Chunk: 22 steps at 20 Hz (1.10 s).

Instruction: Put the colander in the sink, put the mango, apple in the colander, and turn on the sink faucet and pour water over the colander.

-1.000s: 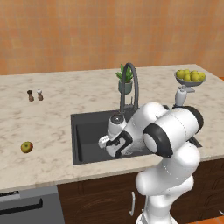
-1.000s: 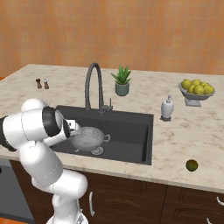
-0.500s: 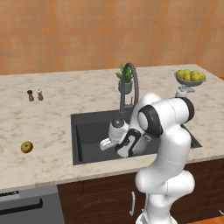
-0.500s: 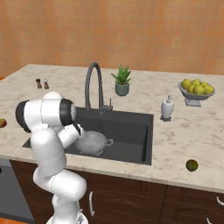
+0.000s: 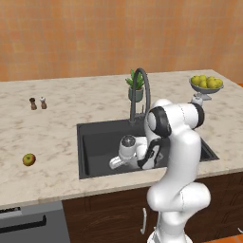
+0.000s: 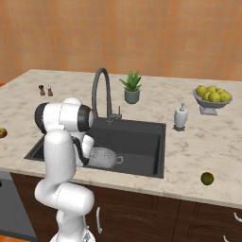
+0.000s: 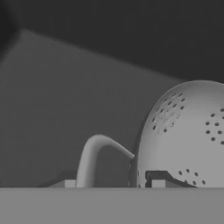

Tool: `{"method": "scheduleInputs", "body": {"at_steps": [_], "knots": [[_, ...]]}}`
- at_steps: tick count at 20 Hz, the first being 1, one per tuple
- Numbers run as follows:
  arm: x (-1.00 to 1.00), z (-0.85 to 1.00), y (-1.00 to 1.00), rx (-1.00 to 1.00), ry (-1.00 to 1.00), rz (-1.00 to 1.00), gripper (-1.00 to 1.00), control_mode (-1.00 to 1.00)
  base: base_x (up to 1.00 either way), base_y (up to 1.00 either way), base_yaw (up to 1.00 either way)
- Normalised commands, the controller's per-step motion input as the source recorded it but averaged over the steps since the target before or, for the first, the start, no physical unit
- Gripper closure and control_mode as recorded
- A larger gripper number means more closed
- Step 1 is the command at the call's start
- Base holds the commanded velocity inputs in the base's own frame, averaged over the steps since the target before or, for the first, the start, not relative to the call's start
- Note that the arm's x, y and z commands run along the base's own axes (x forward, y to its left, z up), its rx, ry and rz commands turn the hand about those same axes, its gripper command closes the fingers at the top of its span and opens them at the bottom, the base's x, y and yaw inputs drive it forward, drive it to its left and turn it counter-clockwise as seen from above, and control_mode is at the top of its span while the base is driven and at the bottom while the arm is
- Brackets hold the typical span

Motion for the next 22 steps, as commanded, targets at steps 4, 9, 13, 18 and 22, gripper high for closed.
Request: {"method": "scheduleInputs", "body": {"at_steps": [4, 9, 13, 18, 22], "knots": [[0.03, -0.26, 0.0, 0.0, -0.01, -0.02, 1.0, -1.0, 0.0, 0.0, 0.0], [0.07, -0.21, 0.0, 0.0, -0.01, -0.02, 1.0, -1.0, 0.0, 0.0, 0.0], [0.02, -0.02, 0.0, 0.0, 0.0, 0.0, 1.0, -1.0, 0.0, 0.0, 0.0], [0.0, 0.0, 0.0, 0.0, 0.0, 0.0, -1.0, -1.0, 0.0, 0.0, 0.0], [0.0, 0.0, 0.0, 0.0, 0.0, 0.0, -1.0, -1.0, 0.0, 0.0, 0.0]]}}
